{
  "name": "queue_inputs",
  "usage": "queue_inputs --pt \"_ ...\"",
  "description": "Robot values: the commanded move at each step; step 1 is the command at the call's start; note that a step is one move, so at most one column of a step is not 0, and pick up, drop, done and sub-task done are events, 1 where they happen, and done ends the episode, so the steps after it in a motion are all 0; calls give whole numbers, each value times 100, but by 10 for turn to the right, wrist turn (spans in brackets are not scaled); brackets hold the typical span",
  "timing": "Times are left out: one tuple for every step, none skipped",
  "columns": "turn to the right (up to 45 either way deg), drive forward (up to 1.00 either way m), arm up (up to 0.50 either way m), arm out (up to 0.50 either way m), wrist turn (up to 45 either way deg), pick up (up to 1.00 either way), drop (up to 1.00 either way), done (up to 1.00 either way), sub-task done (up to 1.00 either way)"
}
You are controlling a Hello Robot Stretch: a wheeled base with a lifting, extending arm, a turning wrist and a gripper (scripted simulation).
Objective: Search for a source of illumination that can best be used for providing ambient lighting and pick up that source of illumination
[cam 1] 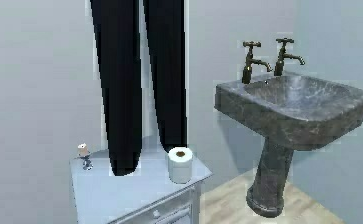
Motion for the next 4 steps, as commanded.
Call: queue_inputs --pt "30 0 0 0 0 0 0 0 0" --pt "0 35 0 0 0 0 0 0 0" --pt "-450 0 0 0 0 0 0 0 0" --pt "-450 0 0 0 0 0 0 0 0"
